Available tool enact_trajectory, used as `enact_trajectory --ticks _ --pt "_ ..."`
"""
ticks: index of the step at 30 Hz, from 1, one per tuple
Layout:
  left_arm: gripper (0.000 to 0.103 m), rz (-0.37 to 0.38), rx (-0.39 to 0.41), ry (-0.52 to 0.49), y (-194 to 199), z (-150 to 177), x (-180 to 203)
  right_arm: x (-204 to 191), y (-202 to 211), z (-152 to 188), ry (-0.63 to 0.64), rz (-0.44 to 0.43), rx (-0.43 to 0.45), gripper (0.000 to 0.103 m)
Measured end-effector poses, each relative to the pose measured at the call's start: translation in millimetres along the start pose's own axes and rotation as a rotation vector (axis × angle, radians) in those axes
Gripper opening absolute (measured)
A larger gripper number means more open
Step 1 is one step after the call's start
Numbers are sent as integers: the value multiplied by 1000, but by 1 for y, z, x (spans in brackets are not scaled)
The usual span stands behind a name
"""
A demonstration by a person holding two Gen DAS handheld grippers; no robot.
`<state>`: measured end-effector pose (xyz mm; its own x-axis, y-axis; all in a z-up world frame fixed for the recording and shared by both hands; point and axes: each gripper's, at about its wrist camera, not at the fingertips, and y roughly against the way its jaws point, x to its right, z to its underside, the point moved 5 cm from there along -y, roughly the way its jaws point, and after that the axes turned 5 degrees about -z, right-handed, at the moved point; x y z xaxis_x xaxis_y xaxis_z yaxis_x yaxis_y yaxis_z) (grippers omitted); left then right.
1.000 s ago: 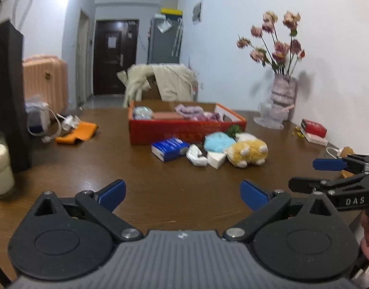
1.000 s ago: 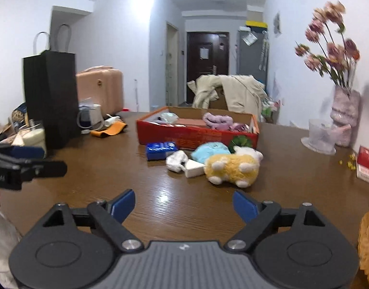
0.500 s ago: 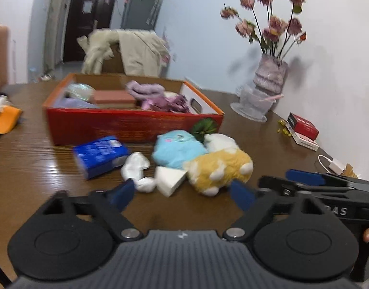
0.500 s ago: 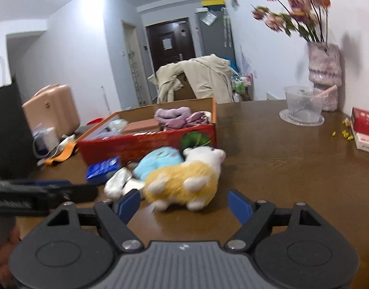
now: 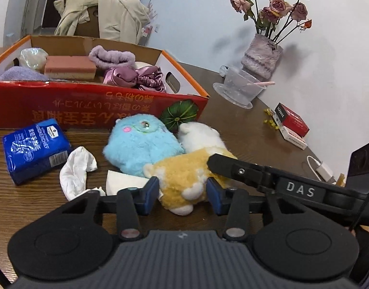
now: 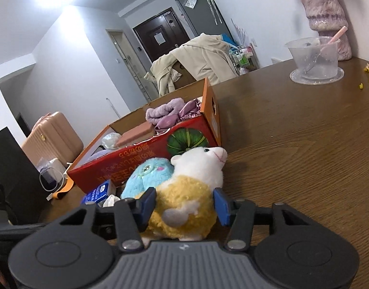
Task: Organize soft objects
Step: 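Grasp the plush sheep with the left tool while the right grips it too, then carry the plush sheep into the box and open both tools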
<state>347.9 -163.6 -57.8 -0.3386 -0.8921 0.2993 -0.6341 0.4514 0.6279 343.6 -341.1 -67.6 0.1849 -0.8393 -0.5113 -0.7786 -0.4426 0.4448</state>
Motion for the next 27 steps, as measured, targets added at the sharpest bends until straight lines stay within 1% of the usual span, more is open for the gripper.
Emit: enact_trajectory --ticks 4,9,13,23,27 --pt "40 6 -1 5 6 0 4 -6 8 2 16 12 -5 46" --pt "39 39 26 2 32 7 15 -20 36 5 30 10 19 46" --pt "39 59 59 5 64 18 25 -37 67 13 49 9 44 45" --pt "40 53 161 -27 149 47 49 -84 143 41 89 -28 110 45" --pt "40 48 190 -28 177 61 52 -101 162 52 115 -44 123 45"
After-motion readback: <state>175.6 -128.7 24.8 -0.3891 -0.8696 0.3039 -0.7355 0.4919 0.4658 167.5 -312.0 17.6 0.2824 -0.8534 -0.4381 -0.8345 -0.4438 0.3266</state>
